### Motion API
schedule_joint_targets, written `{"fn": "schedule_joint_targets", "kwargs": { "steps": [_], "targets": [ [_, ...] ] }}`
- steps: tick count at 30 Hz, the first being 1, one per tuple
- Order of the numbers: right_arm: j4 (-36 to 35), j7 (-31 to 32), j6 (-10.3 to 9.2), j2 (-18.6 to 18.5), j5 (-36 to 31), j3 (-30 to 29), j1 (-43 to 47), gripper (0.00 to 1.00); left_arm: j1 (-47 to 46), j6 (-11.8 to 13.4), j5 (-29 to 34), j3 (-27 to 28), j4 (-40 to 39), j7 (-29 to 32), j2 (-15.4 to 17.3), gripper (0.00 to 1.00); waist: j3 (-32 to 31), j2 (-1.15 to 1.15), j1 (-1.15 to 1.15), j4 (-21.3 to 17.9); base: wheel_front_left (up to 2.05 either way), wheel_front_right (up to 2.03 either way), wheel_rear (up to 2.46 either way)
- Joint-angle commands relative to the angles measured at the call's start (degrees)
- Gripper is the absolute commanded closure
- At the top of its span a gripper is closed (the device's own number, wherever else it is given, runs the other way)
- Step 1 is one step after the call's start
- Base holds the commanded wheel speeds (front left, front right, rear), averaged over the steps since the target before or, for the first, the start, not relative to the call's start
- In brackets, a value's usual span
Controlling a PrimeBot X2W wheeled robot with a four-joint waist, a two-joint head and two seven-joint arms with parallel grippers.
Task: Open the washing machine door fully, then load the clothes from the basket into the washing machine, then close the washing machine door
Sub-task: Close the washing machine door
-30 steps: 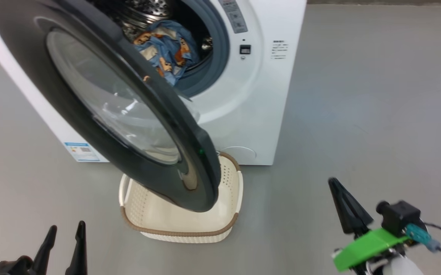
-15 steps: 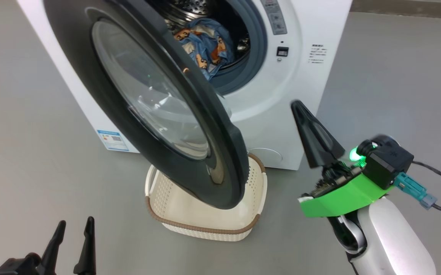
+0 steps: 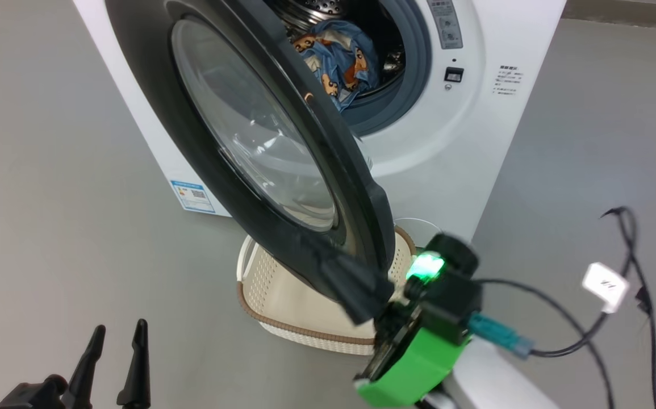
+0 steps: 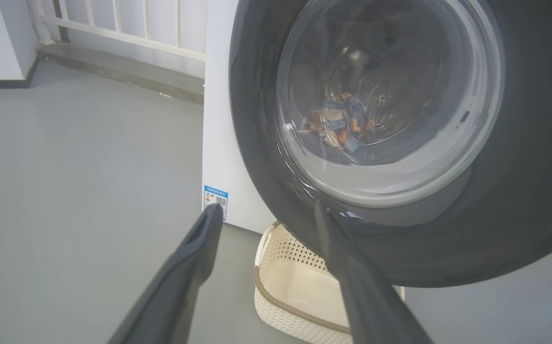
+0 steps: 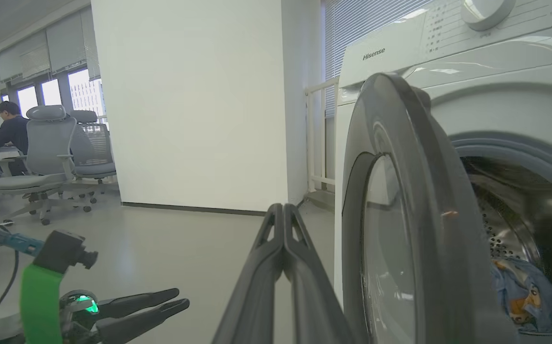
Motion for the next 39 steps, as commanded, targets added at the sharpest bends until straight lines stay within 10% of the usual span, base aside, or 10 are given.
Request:
{"fn": "schedule_joint_targets", "kwargs": {
  "steps": [1,14,39],
  "targets": [
    [-0.7,-0.26,0.09,1.34,1.42,1.35,1.09,1.0,-1.61,-0.09,0.49,2.06,-1.49,-0.52,0.64,0.0,0.21,0.0,0.0,0.22,0.0,0.0,0.0],
    [12.34,-0.26,0.09,0.54,4.54,6.62,2.97,1.0,-2.92,-0.09,-0.1,2.26,-1.07,-0.52,-0.08,0.0,2.65,0.0,0.0,0.96,0.0,0.0,0.0],
    [16.25,-0.26,0.09,0.93,0.61,-8.22,-1.54,1.0,-5.67,-0.09,-0.19,0.47,-1.01,-0.52,-0.41,0.0,6.62,0.0,0.0,0.48,0.0,0.0,0.0]
  ]
}}
